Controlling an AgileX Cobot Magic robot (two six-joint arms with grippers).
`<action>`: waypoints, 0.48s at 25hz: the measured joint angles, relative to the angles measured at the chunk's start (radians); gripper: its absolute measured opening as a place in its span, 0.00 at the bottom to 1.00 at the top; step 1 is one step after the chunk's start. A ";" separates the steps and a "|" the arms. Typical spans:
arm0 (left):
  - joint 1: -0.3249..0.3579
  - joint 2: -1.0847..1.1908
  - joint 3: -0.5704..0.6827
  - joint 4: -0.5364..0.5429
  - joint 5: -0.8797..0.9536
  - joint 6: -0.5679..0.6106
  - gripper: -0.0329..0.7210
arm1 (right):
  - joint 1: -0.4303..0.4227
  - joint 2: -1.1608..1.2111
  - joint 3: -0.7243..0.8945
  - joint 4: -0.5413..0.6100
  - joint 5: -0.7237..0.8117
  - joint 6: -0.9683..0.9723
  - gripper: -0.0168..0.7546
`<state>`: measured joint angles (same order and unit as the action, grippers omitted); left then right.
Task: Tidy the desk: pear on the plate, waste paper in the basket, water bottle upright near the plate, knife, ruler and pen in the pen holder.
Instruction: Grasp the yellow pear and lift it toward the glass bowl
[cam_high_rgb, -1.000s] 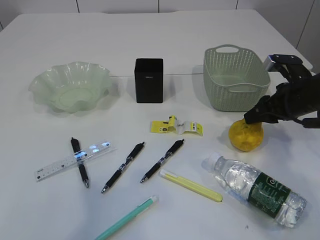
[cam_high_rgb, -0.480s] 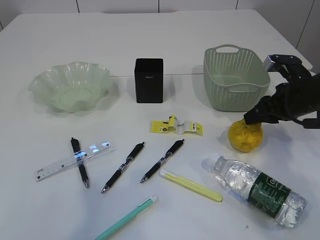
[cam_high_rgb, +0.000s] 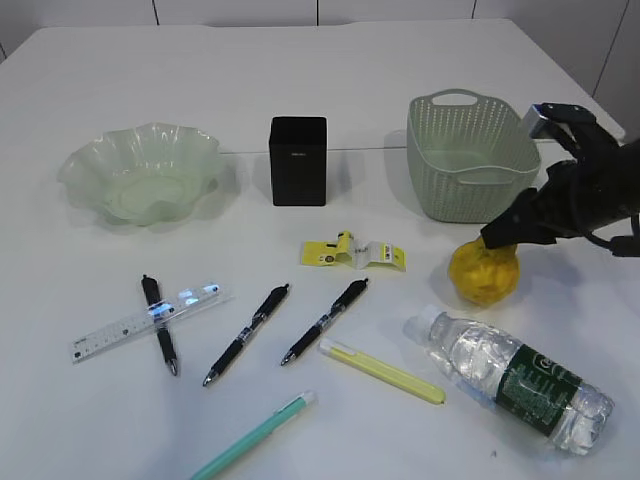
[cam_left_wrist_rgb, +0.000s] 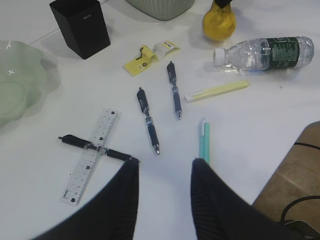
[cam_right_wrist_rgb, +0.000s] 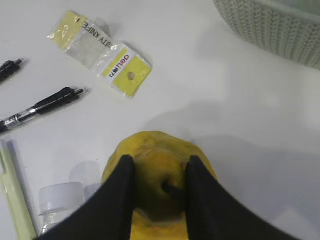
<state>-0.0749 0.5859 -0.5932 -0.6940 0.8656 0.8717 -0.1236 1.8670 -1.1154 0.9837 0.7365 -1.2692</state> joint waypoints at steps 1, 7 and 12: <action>0.000 0.000 0.000 0.000 0.002 0.000 0.37 | 0.000 0.000 0.000 0.000 0.000 0.000 0.30; 0.000 0.000 0.000 0.000 0.014 0.002 0.37 | 0.000 -0.109 -0.037 -0.005 0.094 -0.026 0.30; 0.000 0.009 0.000 -0.034 0.008 0.044 0.37 | 0.000 -0.174 -0.076 -0.003 0.189 -0.036 0.30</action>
<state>-0.0749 0.5950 -0.5932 -0.7285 0.8732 0.9160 -0.1236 1.6933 -1.1919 0.9806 0.9259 -1.3053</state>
